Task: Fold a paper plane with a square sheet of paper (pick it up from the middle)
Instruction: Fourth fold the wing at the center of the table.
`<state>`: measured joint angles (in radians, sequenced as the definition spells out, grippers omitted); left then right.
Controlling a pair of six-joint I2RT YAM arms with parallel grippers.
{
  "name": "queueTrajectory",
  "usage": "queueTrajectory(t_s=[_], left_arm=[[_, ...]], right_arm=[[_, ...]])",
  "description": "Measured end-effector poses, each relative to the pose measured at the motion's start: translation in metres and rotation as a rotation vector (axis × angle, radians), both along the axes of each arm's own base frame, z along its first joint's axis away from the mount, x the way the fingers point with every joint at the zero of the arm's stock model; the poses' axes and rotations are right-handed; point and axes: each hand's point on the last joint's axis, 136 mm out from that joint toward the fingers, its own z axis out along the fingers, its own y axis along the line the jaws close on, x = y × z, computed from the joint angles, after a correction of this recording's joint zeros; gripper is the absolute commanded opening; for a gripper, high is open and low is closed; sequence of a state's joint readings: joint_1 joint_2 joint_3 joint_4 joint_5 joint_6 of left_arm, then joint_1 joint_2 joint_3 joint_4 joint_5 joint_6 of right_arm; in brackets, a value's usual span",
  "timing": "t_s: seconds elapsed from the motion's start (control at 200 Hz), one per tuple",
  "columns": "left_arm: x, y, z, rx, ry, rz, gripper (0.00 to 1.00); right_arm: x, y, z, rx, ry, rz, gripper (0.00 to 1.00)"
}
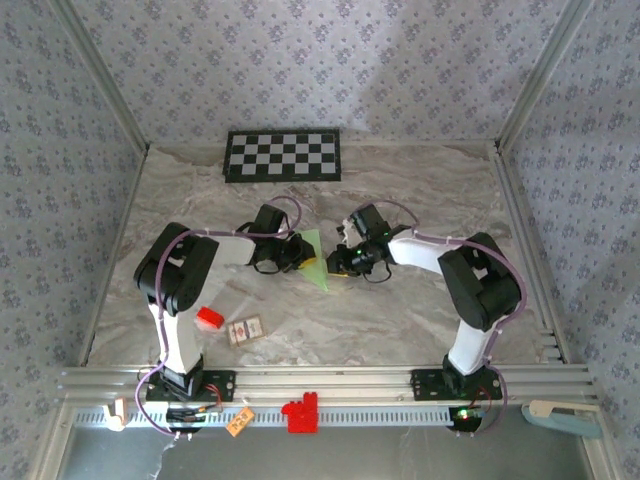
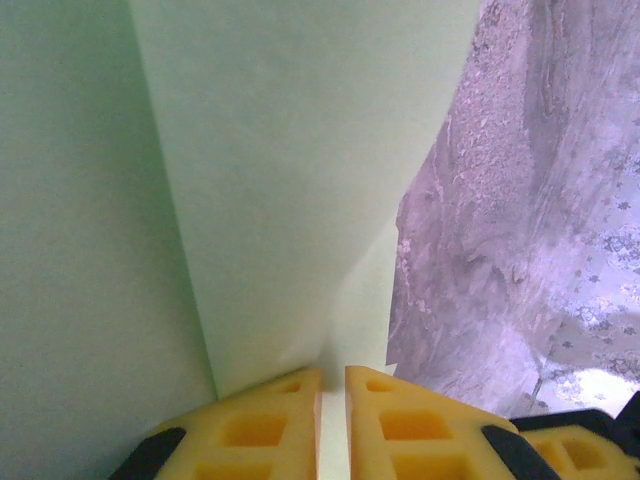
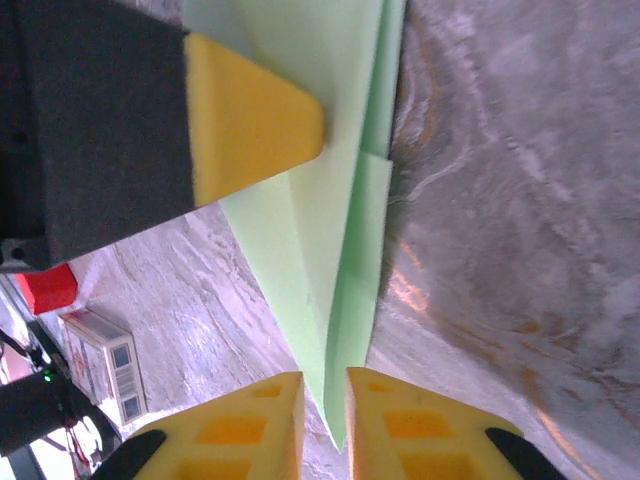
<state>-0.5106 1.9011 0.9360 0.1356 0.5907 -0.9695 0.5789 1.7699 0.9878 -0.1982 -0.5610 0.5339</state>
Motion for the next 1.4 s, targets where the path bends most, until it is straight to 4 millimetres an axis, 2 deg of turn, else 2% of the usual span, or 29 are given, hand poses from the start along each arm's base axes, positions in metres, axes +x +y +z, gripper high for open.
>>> queueTrajectory(t_s=[0.19,0.29,0.53,1.079,1.399], left_arm=[[0.0,0.0,0.0,0.002,0.003,0.0,0.15],[0.0,0.0,0.0,0.002,0.004,0.0,0.15],[0.0,0.0,0.0,0.005,0.009,0.0,0.15],[0.001,0.0,-0.001,0.016,0.027,0.0,0.15],[0.0,0.0,-0.002,0.021,0.03,0.002,0.14]], right_arm=[[-0.006,0.022,0.005,-0.012,-0.021,0.053,0.14],[-0.005,0.026,0.0,-0.019,-0.015,0.059,0.14],[-0.005,0.024,-0.017,-0.059,0.027,0.056,0.14],[-0.009,0.02,-0.023,-0.082,0.047,0.058,0.14],[-0.025,0.018,-0.028,-0.061,0.094,0.095,0.14]])
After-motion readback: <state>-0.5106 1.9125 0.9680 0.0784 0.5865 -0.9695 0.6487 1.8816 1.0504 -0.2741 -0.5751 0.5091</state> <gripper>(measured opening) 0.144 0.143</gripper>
